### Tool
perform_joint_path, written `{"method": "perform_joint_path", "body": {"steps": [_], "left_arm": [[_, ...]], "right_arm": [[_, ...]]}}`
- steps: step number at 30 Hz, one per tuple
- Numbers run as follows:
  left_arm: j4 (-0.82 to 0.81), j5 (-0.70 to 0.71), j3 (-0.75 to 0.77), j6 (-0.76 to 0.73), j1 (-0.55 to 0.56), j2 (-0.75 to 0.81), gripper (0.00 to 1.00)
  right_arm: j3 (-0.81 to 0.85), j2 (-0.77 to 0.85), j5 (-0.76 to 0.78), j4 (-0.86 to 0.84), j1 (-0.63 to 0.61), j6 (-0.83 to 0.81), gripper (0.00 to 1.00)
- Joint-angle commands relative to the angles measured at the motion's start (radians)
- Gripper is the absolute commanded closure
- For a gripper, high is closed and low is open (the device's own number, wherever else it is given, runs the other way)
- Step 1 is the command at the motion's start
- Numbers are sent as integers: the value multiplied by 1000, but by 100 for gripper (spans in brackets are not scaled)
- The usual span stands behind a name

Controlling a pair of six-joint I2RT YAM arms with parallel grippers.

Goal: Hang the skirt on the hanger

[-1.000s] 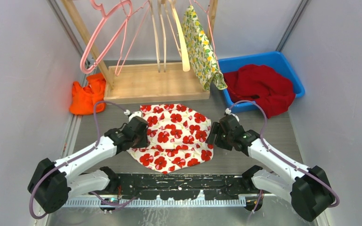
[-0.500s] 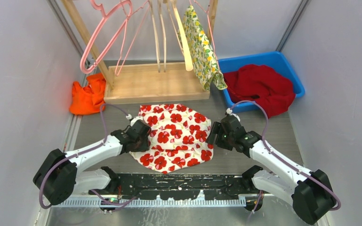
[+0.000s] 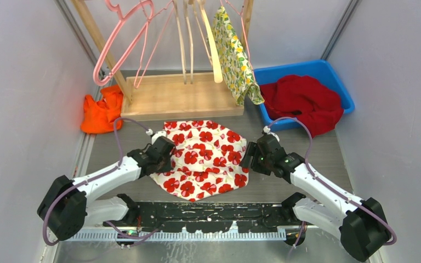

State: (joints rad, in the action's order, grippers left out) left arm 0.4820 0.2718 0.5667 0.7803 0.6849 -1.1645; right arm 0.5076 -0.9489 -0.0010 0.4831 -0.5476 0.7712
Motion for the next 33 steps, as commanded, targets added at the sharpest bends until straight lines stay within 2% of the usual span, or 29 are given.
{"method": "perform_joint_path", "body": {"steps": [1, 8, 20, 33], "left_arm": [[27, 28, 61, -9, -5, 48, 99], [91, 33, 105, -15, -4, 121, 100], [284, 69, 331, -71, -5, 255, 100], [310, 66, 350, -67, -5, 294, 100]], "right_arm": [[6, 2, 15, -23, 2, 11, 28], [6, -5, 18, -23, 3, 8, 28], [-16, -29, -5, -58, 2, 17, 30], [-92, -67, -109, -182, 1, 73, 30]]}}
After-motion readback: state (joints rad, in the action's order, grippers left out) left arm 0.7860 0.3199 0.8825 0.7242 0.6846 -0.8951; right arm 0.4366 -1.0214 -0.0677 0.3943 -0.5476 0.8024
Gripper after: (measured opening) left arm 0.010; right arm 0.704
